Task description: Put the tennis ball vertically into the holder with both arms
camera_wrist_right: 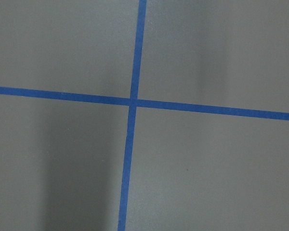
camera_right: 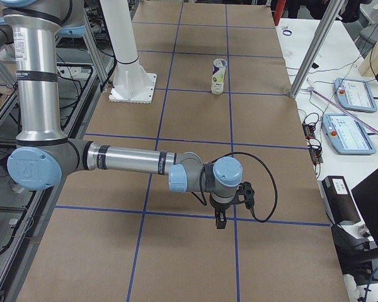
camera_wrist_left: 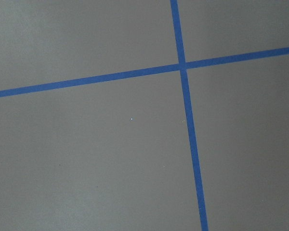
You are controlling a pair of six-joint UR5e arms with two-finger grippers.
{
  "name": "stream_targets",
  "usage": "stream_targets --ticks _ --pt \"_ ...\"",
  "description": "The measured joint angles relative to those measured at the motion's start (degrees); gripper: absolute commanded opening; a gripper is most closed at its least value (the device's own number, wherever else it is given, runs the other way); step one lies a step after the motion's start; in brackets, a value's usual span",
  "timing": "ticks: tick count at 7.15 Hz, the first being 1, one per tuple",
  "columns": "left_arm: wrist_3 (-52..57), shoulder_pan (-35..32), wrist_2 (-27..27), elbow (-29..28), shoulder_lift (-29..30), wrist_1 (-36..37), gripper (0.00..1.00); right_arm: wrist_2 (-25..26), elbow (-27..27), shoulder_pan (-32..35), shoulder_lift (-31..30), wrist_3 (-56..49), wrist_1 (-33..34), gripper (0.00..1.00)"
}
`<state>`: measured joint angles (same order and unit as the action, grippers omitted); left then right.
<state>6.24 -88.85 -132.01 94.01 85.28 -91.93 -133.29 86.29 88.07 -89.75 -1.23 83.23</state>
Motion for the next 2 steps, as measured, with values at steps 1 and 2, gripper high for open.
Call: stream_targets --ticks 1,2 --pt "-0.02 0.00 0.00 0.01 -0.02 0.00 1.00 0.02 0.26 0.00 -0.19 0.00 -0.02 1.00" --pt "-0.06 0.04 0.00 0.00 -0.08 0.00 1.00 0.02 0.61 0.00 -0.45 0.00 -0.06 1.00"
